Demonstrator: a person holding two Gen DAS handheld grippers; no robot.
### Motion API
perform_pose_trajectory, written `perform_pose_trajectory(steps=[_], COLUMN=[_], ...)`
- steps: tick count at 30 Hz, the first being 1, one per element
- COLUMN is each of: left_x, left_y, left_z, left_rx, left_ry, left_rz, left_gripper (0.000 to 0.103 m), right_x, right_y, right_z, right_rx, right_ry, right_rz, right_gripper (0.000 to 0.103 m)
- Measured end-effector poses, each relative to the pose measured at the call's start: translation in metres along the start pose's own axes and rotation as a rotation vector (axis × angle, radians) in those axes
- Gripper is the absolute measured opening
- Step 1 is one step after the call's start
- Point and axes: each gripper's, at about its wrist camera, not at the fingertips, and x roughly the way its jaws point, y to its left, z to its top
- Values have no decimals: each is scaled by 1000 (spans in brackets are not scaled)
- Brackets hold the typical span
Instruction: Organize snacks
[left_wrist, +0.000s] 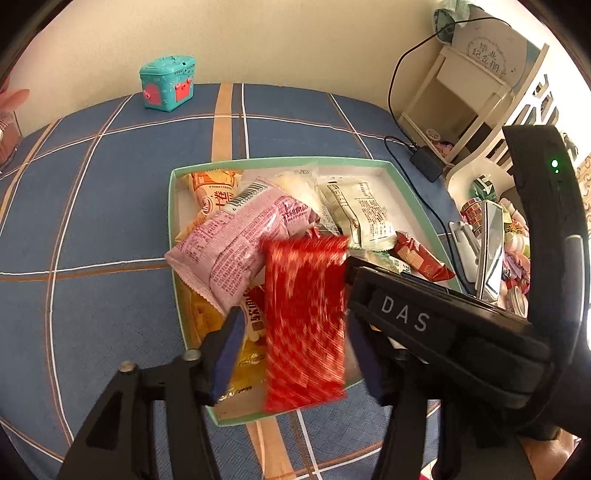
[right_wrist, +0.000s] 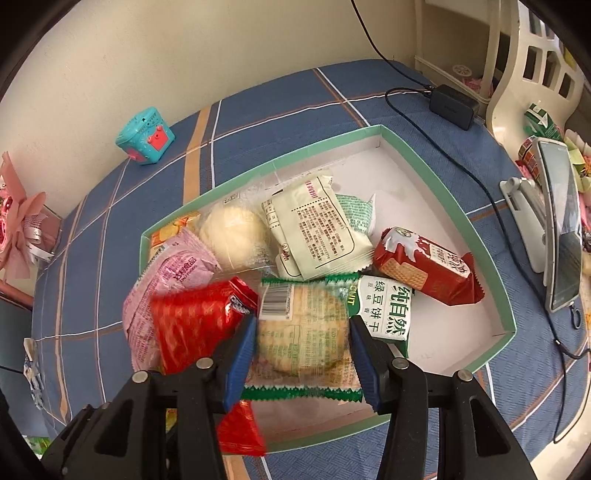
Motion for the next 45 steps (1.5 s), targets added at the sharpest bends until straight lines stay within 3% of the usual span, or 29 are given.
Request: perform_pose_trajectory(steps=[8,12,15,19,20,23,27,34,39,45], left_x=[-20,-29,-35,-44,-47,-56,-63,-68,-70,-73], left_y=[26,45,61,81,87,101,119,140,137,138], left_z=[-10,-17,-22,-28,-31,-35,-46,-65,-68,-69], left_rx=[-68,-109,-132,-148,-150,-154,-144,-163,-129,-163], left_ry=[-5,-7,-8,-26,-33,-59,-66,-50,-35,-33], left_rz=[9,74,156,249,264,306,363,343,423,383], left_gripper=[68,71,80,83,89,95,101,101,101,101], right_x=[-12,-17,-25,-35,-37,-41,-44,-50,-50,-51], right_y=[-1,2,4,12,15,22,32,50,59,61], right_z=[-7,-16,-23,-32,-36,-48,-64,-83,-95,-98], right_rx=[-5,-8,-3,-24,-34,-56,-89,-146,-181,-195], right_ry=[-21,-23,-42,-63,-66,-73,-67,-74,-62,-66], right_rz=[-16,-19,-23,-15,-19,-23,-13,-28,-40,-54], right_gripper=[74,77,93,93,94,103,103,103,103,103])
